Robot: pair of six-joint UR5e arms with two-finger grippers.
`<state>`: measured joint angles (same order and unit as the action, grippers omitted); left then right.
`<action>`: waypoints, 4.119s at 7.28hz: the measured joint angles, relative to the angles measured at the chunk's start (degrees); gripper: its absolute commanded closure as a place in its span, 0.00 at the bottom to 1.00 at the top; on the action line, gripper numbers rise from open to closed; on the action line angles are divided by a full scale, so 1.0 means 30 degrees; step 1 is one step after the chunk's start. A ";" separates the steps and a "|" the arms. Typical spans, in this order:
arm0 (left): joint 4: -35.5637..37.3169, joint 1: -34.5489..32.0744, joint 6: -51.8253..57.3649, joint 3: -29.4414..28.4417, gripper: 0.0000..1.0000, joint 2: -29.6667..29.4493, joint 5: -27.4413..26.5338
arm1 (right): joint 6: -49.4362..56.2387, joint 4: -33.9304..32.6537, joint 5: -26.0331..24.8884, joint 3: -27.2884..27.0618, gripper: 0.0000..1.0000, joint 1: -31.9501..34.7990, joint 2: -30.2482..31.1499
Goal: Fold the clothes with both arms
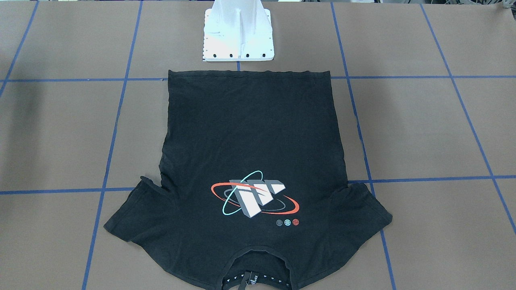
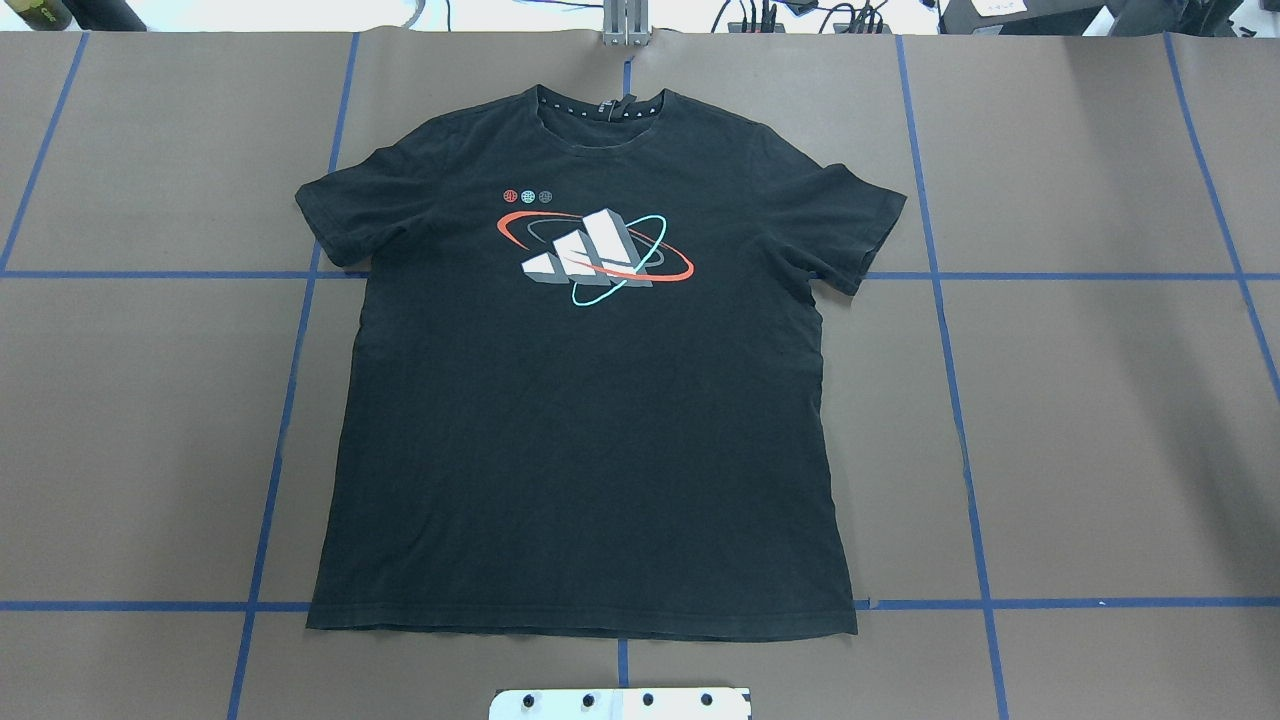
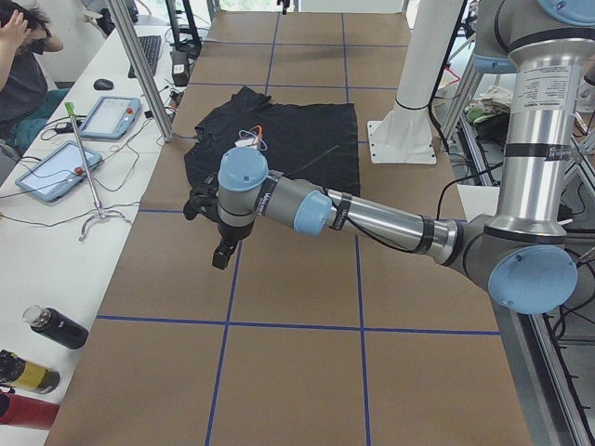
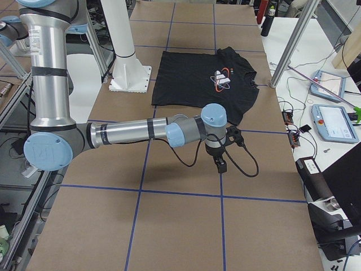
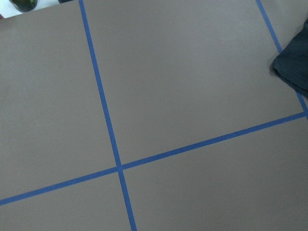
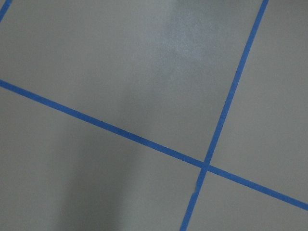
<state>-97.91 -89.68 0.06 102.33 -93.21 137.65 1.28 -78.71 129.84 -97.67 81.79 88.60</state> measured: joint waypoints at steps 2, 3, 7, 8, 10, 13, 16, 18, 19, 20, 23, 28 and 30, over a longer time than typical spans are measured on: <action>-0.1941 0.0120 -0.1468 -0.0614 0.00 -0.0472 0.0569 | -0.1559 0.0088 0.0658 0.0543 0.00 -0.1082 -0.1855; -0.3908 0.0468 -0.2160 -0.1101 0.00 -0.0557 0.0672 | -0.2623 0.0096 0.0812 0.0784 0.00 -0.1806 -0.2944; -0.8037 0.2688 -0.3408 -0.5631 0.00 -0.3728 0.0626 | -0.7833 0.0223 0.0755 0.4264 0.00 -0.4477 -0.8779; -0.8220 0.3018 -0.3461 -0.6286 0.00 -0.4279 0.0599 | -0.9130 0.0963 0.0637 0.5725 0.00 -0.5107 -1.0033; -0.8419 0.3433 -0.3802 -0.6632 0.00 -0.4645 0.0584 | -1.2524 0.5590 -0.0387 0.9707 0.00 -0.6350 -1.1571; -0.9422 0.4006 -0.5057 -0.6698 0.00 -0.4650 0.0556 | -1.4773 0.8040 -0.2043 1.1076 0.04 -0.7830 -1.1276; -0.9573 0.4102 -0.5228 -0.6734 0.00 -0.4609 0.0552 | -1.4944 0.8211 -0.3643 1.0652 0.14 -0.8986 -1.0347; -0.9597 0.4110 -0.5234 -0.6744 0.00 -0.4590 0.0570 | -1.4957 0.8217 -0.4406 1.0717 0.27 -0.9313 -1.0399; -0.9604 0.4111 -0.5229 -0.6745 0.00 -0.4585 0.0577 | -1.4958 0.8212 -0.4514 1.0764 0.35 -0.9344 -1.0467; -0.9607 0.4111 -0.5216 -0.6755 0.00 -0.4585 0.0574 | -1.4959 0.8206 -0.4557 1.0812 0.38 -0.9364 -1.0509; -0.9608 0.4112 -0.5179 -0.6754 0.00 -0.4584 0.0566 | -1.4958 0.8216 -0.4734 1.1119 0.49 -0.9389 -1.0569; -0.9608 0.4112 -0.5086 -0.6749 0.00 -0.4512 0.0580 | -1.4984 0.8218 -0.4841 1.1284 0.72 -0.9391 -1.0765; -0.9608 0.4094 -0.5063 -0.6746 0.00 -0.4498 0.0581 | -1.4982 0.8218 -0.4841 1.1285 0.70 -0.9387 -1.0781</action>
<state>-126.74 -77.40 -15.13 82.09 -106.70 139.39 -43.66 -54.05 115.31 -63.81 53.63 56.26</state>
